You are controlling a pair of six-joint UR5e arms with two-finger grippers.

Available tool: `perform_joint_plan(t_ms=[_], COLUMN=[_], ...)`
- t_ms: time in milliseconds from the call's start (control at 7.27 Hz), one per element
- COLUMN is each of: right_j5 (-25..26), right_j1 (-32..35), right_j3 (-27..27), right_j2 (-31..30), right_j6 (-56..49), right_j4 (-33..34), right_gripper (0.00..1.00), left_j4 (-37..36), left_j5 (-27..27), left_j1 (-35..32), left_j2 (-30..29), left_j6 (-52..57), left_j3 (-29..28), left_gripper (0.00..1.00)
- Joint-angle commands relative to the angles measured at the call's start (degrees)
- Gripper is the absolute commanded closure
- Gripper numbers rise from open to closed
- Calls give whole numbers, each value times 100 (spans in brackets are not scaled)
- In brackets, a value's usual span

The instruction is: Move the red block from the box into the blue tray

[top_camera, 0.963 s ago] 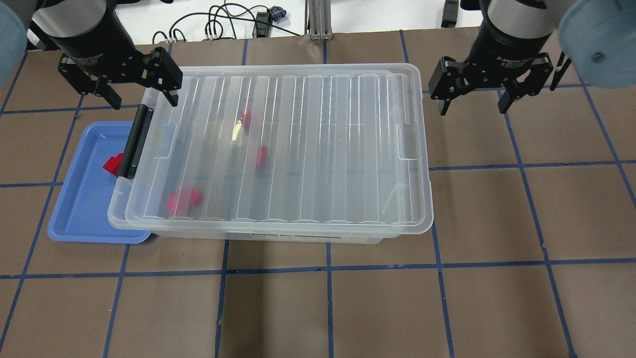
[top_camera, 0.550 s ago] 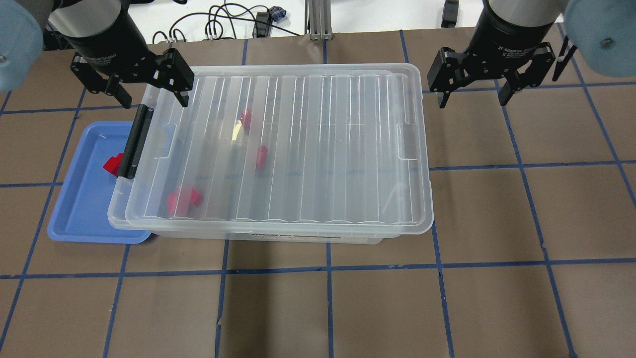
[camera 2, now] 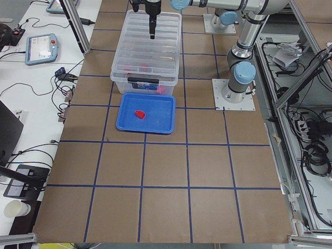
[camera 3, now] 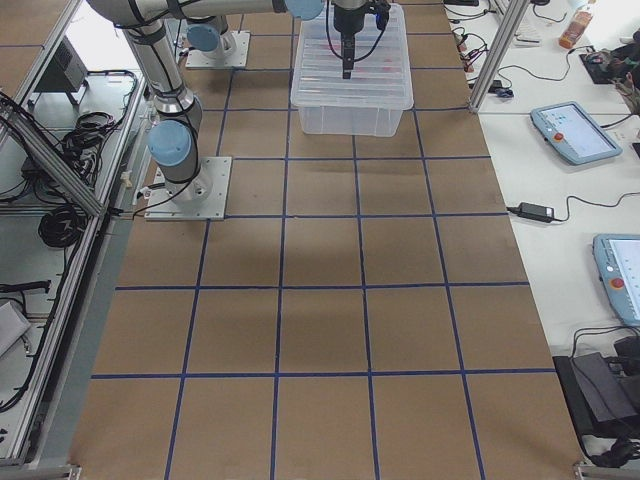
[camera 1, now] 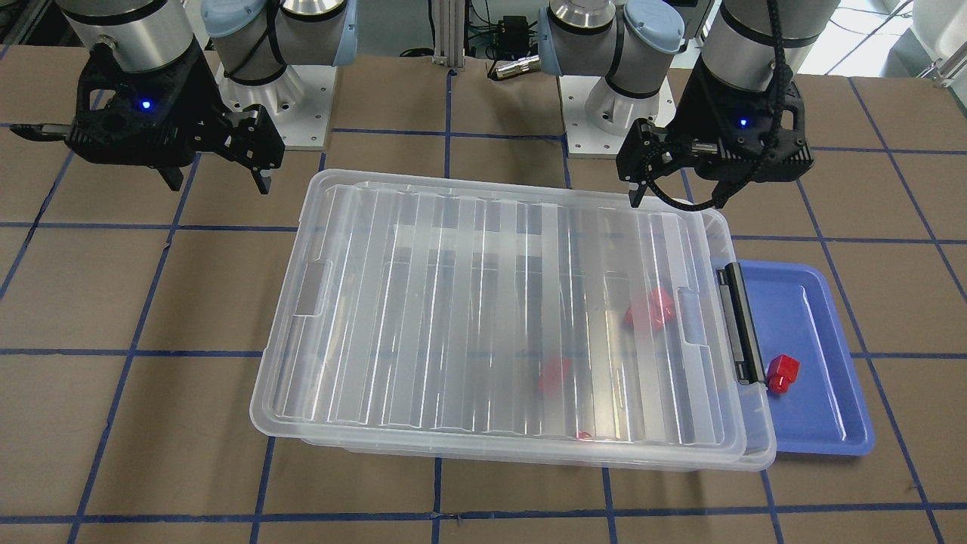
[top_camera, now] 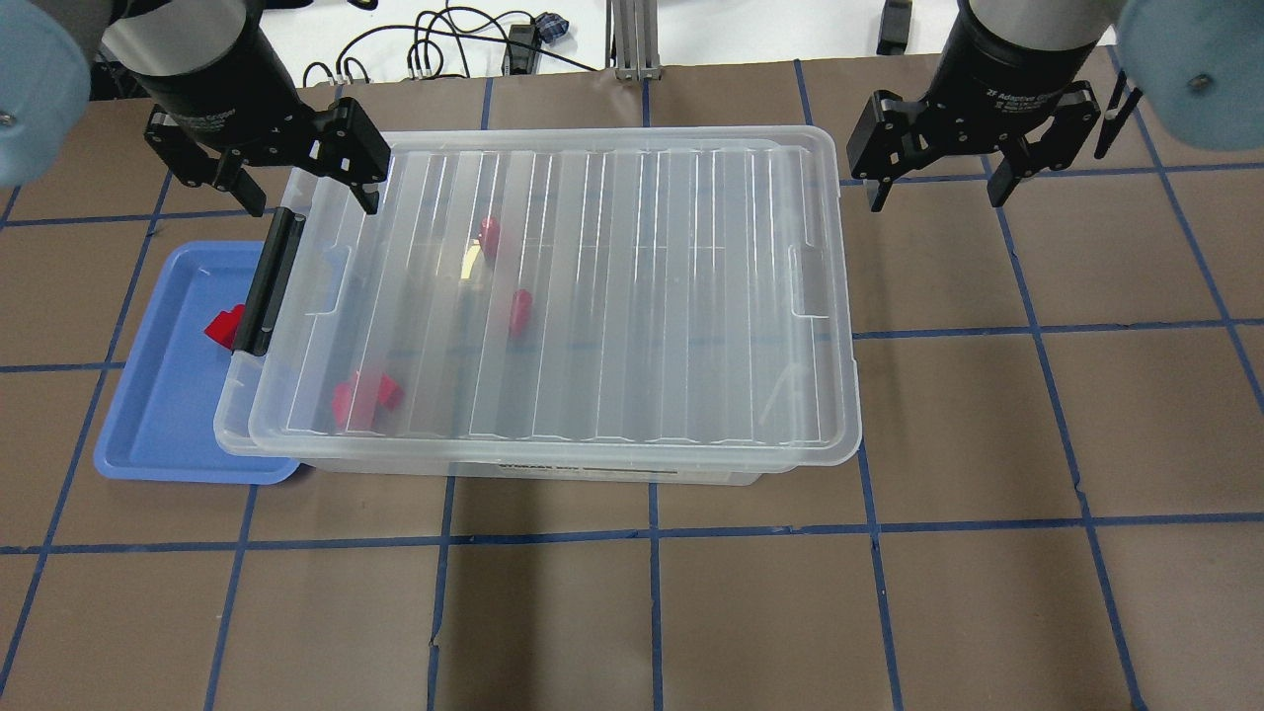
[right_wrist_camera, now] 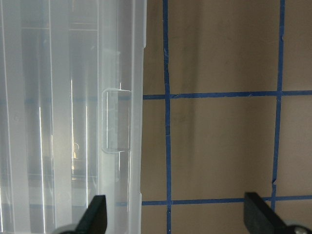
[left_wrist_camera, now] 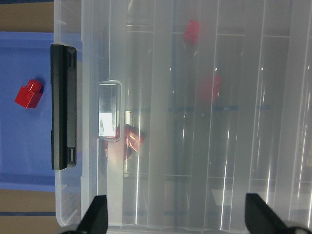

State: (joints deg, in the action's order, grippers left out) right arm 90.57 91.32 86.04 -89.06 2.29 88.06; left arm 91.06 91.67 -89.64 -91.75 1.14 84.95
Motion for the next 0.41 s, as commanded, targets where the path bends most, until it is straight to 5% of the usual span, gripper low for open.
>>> perform_joint_plan(t_ms=[0, 275], right_j5=[4, 66], right_j1=[0, 0], right_j3=[9, 18], right_j2=[-6, -15], right_j6=[-1, 26], right_j4=[10, 10], right_gripper=[0, 0], left_j4=[0, 0], left_j5=[18, 9], left_j1=[0, 0], left_j2=[-1, 17], left_j6=[0, 0], left_j3=[12, 21], left_gripper=[0, 0])
